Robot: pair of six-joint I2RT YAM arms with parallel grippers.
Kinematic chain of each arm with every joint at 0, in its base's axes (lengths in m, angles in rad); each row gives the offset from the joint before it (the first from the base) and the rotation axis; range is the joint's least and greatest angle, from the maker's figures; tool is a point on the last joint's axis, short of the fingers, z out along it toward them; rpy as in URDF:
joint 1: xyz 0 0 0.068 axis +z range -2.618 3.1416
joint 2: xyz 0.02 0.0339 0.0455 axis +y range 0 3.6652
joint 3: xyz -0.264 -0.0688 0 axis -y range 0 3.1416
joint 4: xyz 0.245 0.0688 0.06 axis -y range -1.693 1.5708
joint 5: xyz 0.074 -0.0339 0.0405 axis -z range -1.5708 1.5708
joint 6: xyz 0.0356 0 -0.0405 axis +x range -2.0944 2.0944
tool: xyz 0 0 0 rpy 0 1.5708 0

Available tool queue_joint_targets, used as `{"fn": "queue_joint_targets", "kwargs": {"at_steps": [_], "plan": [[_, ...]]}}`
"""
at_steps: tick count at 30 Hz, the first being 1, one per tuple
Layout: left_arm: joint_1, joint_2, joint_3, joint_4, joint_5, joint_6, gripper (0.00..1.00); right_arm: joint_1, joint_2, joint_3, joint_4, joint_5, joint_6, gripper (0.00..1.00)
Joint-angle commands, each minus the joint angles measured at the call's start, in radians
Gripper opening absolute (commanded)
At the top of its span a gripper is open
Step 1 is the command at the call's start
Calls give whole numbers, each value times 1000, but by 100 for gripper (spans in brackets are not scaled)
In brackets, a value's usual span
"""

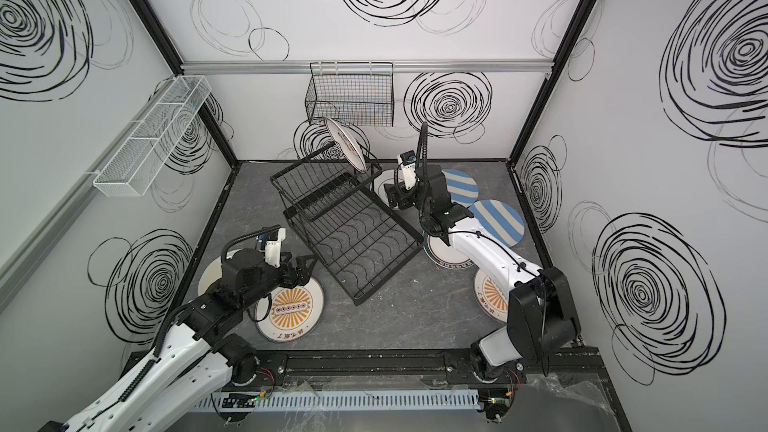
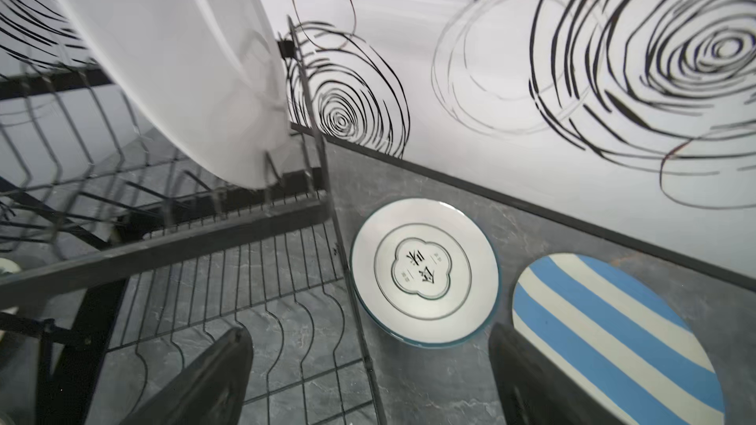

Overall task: Load plates into a dish rack
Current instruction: Move the dish rack to the center of the table.

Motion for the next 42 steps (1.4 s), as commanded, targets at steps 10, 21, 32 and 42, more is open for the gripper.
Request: {"fn": "queue_joint_targets", "kwargs": {"at_steps": [10, 21, 32, 42], "plan": [[8, -11, -12, 51, 12, -9, 96, -27, 300, 82, -71, -210, 24, 94], [8, -17, -12, 44, 3, -12, 96, 24, 438, 187, -54, -269, -2, 93], [8, -20, -13, 38, -4, -12, 96, 81, 524, 305, -55, -297, -26, 92], [4, -31, -15, 34, -14, -14, 96, 129, 530, 339, -65, -314, -50, 90]]}}
